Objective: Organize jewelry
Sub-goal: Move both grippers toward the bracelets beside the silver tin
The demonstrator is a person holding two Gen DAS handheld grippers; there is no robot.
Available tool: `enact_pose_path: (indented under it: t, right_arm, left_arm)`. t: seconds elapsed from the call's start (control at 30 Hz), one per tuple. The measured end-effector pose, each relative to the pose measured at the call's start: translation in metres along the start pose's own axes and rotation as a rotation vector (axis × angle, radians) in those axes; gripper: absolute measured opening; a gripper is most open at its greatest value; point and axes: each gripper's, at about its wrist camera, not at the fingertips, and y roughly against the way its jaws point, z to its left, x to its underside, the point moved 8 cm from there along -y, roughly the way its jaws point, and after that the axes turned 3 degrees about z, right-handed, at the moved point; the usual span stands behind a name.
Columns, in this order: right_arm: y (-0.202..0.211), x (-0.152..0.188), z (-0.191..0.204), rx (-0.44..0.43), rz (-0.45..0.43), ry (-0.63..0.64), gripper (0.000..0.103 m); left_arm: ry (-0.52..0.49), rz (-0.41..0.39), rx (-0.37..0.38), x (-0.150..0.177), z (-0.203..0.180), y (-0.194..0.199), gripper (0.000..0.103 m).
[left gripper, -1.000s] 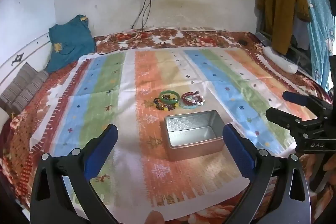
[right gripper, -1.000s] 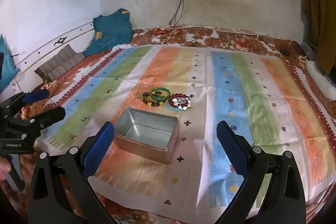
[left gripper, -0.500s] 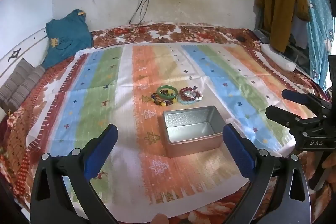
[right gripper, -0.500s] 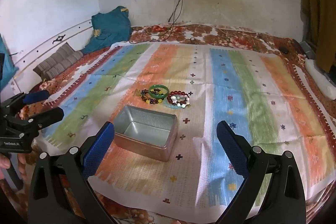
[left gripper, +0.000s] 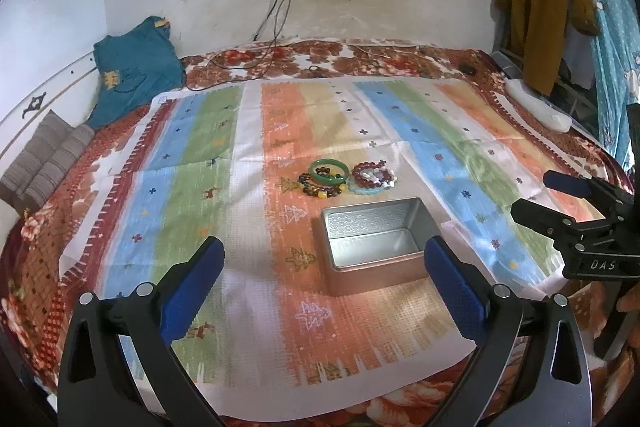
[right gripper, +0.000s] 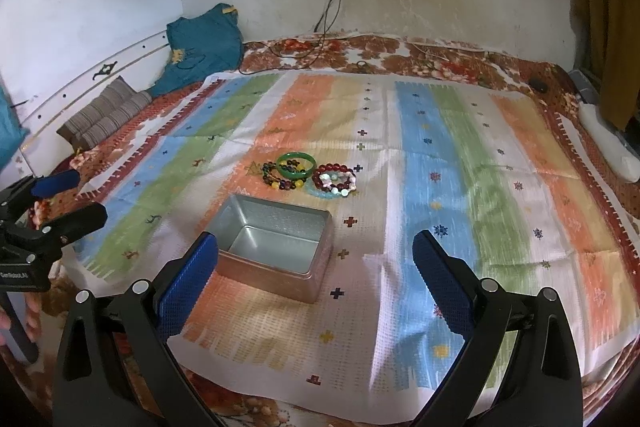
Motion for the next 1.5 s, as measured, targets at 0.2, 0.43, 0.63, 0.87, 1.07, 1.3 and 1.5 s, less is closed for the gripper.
enact_pose_path:
  t: [0.2,0.43,0.63,0.87,1.07,1.3,1.5]
  right_arm:
    - [0.0,0.0,-0.001,0.003,0.002,-0.003,0.099]
    - [0.0,-0.001,-0.002,0.002,0.002,-0.002,0.099]
    - [-0.002,0.0,-0.002,0.002,0.006,-0.003,0.099]
    - [-0.003,0.0,-0.009,0.008,0.018,-0.009,0.099]
    - [-0.007,-0.002,-0.011,0.025,0.03,-0.011,0.099]
    - [-0.013,-0.003,-0.008,0.037,0.053,-0.01,0.099]
    - [-0.018,-0.004,-0.009,0.039,0.068,-0.009,0.099]
  left_arm:
    - [-0.007,-0.008,0.002,0.0,-0.002,0.001,0.097]
    - [-0.001,0.007,0.006,0.0,-0.001,-0.001,0.097]
    - [0.0,0.021,0.021,0.001,-0.001,-0.003,0.097]
    - [-0.007,0.027,-0.014,0.001,-0.001,-0.007,0.097]
    - [-0.003,0.03,-0.019,0.001,0.001,-0.01,0.097]
    - [0.008,0.045,-0.025,0.0,0.005,-0.015,0.097]
    - [0.016,0.057,-0.045,-0.001,0.01,-0.018,0.097]
